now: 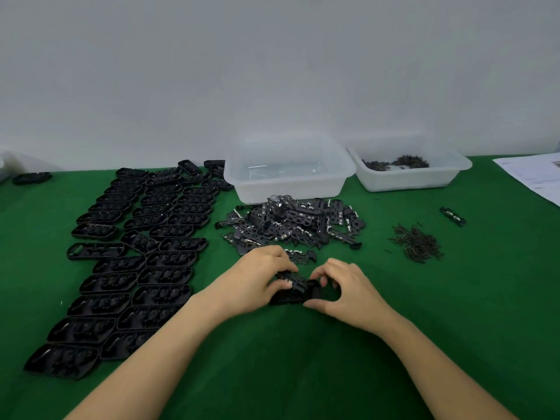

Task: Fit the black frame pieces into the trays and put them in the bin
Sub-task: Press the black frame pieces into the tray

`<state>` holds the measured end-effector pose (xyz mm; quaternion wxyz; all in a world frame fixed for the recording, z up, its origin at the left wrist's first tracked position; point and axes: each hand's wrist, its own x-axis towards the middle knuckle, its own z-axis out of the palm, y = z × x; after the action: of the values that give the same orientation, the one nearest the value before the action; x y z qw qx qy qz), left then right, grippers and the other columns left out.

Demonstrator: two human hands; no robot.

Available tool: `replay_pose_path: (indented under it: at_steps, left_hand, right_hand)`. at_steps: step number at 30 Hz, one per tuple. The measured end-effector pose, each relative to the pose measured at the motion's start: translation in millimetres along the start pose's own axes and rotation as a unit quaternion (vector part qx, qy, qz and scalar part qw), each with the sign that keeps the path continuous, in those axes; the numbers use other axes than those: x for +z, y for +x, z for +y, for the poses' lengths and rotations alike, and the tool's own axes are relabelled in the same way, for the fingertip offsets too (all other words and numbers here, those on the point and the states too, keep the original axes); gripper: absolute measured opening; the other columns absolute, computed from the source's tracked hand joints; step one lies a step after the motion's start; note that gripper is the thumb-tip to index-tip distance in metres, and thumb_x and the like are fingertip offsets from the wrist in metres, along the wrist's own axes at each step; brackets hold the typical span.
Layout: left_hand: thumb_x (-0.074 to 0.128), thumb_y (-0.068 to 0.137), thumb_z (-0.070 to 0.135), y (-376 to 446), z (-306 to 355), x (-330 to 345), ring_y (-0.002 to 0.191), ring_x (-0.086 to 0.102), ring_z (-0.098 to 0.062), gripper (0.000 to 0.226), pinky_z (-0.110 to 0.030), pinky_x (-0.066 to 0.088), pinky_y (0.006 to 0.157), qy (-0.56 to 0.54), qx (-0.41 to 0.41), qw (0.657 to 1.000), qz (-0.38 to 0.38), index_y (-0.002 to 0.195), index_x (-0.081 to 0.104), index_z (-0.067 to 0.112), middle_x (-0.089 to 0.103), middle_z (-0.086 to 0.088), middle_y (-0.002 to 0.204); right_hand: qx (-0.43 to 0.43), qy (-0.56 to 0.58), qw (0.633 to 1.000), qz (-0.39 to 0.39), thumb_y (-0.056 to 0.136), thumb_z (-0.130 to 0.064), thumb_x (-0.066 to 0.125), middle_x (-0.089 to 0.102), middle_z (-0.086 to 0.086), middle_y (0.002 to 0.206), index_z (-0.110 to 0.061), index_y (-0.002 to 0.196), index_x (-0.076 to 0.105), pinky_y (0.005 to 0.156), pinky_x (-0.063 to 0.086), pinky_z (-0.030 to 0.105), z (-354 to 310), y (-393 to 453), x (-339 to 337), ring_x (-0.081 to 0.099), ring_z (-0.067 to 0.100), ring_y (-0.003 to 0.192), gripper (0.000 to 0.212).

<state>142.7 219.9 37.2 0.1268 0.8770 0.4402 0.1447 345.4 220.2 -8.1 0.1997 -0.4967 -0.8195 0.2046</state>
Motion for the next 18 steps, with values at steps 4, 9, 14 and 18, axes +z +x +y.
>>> replay_pose_path:
  at_steps: [4,9,14,18]
  left_hand:
    - [0.063,0.088,0.024,9,1,-1,0.104,0.054,-0.016,0.032,-0.017,0.033,0.091,0.015,0.01,1.0,-0.023,0.118,0.063,0.013,0.059,-0.003,0.111]
    - [0.066,0.084,0.027,17,1,-5,0.105,0.054,-0.013,0.031,-0.017,0.034,0.092,0.035,0.02,0.999,-0.027,0.114,0.065,0.018,0.061,0.0,0.112]
    - [0.072,0.078,0.034,13,-3,-10,0.09,0.058,-0.009,0.031,-0.022,0.042,0.084,0.032,0.014,0.998,-0.044,0.106,0.068,0.022,0.066,0.005,0.1]
    - [0.073,0.077,0.036,12,-1,-11,0.086,0.058,-0.009,0.03,-0.026,0.043,0.082,0.042,0.017,0.998,-0.051,0.104,0.069,0.023,0.067,0.006,0.096]
  right_hand:
    - [0.008,0.013,1.0,0.011,0.068,-0.053,0.07,0.045,-0.02,0.08,-0.034,0.092,0.054,0.068,0.025,0.011,0,0,1,0.039,-0.011,0.075,0.035]
    - [0.015,0.02,0.999,0.025,0.065,-0.053,0.072,0.046,-0.021,0.078,-0.028,0.093,0.059,0.07,0.028,0.017,1,1,2,0.039,-0.007,0.068,0.04]
    - [0.018,0.017,1.0,0.017,0.065,-0.057,0.069,0.045,-0.02,0.078,-0.033,0.089,0.054,0.069,0.03,0.02,1,0,4,0.038,-0.003,0.072,0.037]
    - [0.022,0.011,1.0,0.011,0.066,-0.057,0.069,0.044,-0.02,0.079,-0.036,0.088,0.052,0.067,0.029,0.019,0,1,4,0.038,0.0,0.072,0.036]
